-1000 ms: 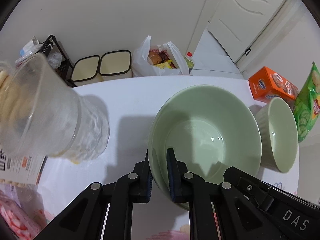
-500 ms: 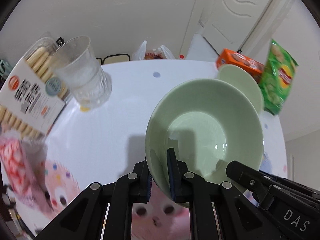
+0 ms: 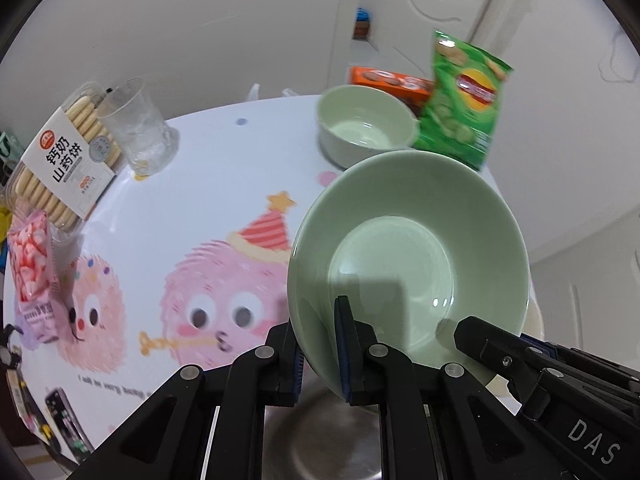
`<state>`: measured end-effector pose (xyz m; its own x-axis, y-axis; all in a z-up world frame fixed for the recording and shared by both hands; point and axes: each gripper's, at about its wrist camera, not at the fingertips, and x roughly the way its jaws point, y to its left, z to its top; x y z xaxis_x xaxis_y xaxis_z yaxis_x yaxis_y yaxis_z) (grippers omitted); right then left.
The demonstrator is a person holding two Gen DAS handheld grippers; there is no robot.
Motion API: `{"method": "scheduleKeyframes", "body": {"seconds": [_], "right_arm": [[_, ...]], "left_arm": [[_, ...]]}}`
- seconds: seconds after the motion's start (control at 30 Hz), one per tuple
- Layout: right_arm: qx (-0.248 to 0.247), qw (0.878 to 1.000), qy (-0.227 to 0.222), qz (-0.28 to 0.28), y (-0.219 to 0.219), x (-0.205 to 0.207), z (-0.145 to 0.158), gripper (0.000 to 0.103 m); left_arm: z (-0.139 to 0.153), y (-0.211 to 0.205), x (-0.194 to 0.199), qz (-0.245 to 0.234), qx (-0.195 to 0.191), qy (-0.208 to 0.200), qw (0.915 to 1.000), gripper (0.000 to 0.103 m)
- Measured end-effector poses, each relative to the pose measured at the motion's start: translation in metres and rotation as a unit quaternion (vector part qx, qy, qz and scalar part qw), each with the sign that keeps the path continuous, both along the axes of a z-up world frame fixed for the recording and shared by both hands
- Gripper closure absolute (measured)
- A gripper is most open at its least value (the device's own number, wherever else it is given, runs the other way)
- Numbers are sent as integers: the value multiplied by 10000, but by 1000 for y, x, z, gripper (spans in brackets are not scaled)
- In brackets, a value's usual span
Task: Organize plates and bowls
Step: 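Carry the green bowl with both grippers over the cream bowl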
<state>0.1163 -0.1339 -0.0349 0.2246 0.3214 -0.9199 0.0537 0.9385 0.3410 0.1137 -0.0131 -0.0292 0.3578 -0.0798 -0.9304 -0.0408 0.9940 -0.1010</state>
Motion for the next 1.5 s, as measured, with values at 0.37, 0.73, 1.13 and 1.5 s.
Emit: {"method": "scheduleKeyframes", "body": {"seconds": [0.37, 0.73, 1.13, 1.5], "right_arm": [[-132, 9994, -56, -302, -74, -45, 9, 86], [-208, 9987, 75, -452, -122, -64, -5, 86], [-317, 9987, 205, -351, -137, -56, -27, 86], [-439, 9981, 319, -288, -138, -49, -38, 86]], "left_arm": [[4, -74, -32, -363, -55, -4, 9993, 89], [-15, -121, -43, -499, -89, 183, 9985, 89], [-38, -137, -37, -459, -7, 318, 9984, 88], [-51, -141, -33, -484, 145, 420, 9978, 87]]}}
